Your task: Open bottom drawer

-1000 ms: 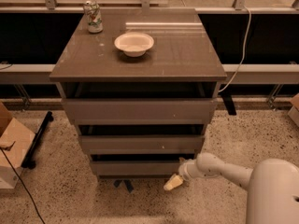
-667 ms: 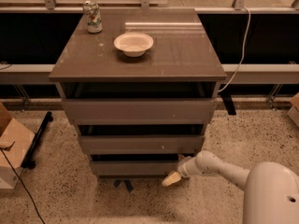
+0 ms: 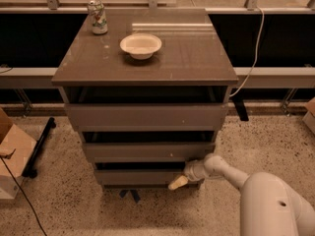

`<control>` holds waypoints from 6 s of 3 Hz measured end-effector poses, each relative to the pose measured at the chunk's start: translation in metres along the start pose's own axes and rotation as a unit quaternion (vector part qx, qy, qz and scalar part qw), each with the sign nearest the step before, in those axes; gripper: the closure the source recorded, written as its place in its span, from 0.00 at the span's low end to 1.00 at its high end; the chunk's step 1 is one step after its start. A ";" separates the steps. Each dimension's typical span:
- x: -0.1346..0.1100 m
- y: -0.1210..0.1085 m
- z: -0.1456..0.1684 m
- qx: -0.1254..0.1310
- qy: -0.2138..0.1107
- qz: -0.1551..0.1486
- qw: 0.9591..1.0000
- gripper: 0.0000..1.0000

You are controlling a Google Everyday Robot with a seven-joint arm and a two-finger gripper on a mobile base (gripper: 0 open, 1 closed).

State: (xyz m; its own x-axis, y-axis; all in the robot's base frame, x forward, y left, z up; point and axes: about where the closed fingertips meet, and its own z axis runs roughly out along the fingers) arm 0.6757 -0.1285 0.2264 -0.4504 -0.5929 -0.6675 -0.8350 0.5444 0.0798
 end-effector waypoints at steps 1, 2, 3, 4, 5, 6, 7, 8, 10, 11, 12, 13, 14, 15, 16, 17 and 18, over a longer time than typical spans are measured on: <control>0.001 0.004 -0.001 0.000 0.000 0.000 1.000 0.00; 0.017 0.010 0.024 -0.029 0.024 0.013 0.999 0.17; 0.040 0.021 0.037 -0.054 0.048 0.032 0.997 0.41; 0.034 0.021 0.030 -0.054 0.048 0.032 0.997 0.64; 0.030 0.022 0.026 -0.054 0.048 0.032 0.997 0.87; 0.031 0.024 0.025 -0.054 0.049 0.033 0.997 1.00; 0.031 0.024 0.025 -0.054 0.049 0.033 0.997 0.81; 0.046 0.045 0.017 -0.059 0.058 0.046 0.996 0.58; 0.056 0.058 0.017 -0.064 0.069 0.053 0.994 0.00; 0.062 0.063 0.024 -0.072 0.088 0.053 0.992 0.00; 0.089 0.087 0.026 -0.103 0.124 0.061 0.985 0.00; 0.089 0.087 0.026 -0.103 0.124 0.061 0.985 0.00; 0.117 0.125 0.014 -0.134 0.138 0.086 0.978 0.00; 0.115 0.123 0.013 -0.134 0.138 0.086 0.978 0.00; 0.135 0.162 0.002 -0.150 0.136 0.127 0.971 0.00; 0.139 0.172 -0.003 -0.153 0.132 0.148 0.968 0.00; 0.138 0.173 -0.004 -0.153 0.132 0.148 0.968 0.00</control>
Offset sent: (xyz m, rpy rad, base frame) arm -0.0157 0.0224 -0.0859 -0.0219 0.2439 0.0662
